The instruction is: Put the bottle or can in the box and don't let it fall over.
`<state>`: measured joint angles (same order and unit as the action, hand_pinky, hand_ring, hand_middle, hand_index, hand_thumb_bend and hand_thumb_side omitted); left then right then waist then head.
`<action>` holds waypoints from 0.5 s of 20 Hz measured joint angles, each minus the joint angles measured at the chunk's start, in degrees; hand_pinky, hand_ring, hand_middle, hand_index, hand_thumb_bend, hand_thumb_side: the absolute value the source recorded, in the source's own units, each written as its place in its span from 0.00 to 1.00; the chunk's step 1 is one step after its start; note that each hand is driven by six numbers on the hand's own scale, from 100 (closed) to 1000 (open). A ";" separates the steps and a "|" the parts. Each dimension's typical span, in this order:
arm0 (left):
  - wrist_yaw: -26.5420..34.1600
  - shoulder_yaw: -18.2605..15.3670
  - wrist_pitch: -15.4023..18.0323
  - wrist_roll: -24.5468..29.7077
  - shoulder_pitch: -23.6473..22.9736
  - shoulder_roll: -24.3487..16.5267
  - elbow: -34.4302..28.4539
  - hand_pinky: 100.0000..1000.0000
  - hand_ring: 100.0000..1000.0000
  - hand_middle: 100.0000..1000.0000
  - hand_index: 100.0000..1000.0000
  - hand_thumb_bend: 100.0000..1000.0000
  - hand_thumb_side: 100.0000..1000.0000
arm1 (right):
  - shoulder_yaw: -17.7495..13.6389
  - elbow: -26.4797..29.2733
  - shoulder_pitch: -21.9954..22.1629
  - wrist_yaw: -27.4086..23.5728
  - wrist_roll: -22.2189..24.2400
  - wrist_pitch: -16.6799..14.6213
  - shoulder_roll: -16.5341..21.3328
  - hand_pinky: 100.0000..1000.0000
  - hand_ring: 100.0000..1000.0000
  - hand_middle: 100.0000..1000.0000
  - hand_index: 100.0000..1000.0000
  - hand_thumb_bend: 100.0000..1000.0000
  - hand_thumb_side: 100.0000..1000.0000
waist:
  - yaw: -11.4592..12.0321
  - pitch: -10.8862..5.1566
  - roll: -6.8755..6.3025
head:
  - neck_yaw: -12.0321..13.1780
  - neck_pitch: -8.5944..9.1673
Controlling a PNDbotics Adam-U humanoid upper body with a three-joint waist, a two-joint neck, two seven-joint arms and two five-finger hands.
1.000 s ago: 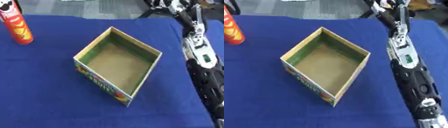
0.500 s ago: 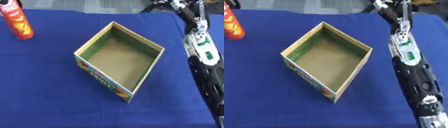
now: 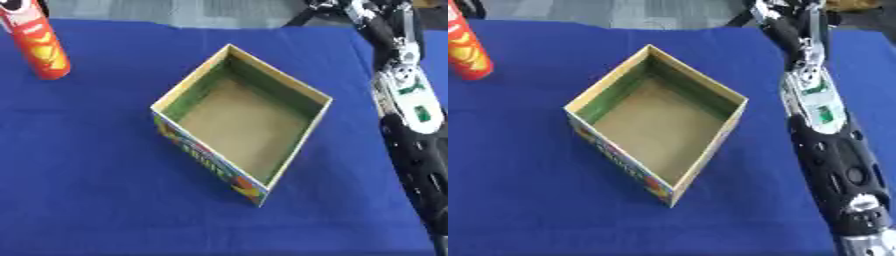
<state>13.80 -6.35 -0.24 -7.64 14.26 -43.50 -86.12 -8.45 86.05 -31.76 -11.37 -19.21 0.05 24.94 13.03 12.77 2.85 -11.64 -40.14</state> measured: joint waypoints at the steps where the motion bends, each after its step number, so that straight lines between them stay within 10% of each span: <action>1: -0.01 0.18 -0.02 0.24 0.41 -0.12 0.65 0.81 1.00 0.96 0.92 0.61 0.43 | 0.00 0.00 0.00 0.00 0.00 0.00 0.00 0.71 0.95 1.00 0.76 0.72 0.29 | -0.01 0.00 0.03 | 0.44 0.25; 10: -0.68 0.98 0.18 1.44 1.94 -0.35 3.52 0.81 1.00 0.97 0.92 0.61 0.43 | 0.01 0.00 -0.01 -0.01 0.01 0.00 0.00 0.71 0.95 1.00 0.76 0.72 0.29 | -0.12 0.00 0.03 | 1.51 1.50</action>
<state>13.12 -5.38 -0.05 -6.20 16.20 -43.85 -82.60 -8.44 86.05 -31.76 -11.38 -19.20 0.05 24.94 12.91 12.78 2.89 -10.13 -38.64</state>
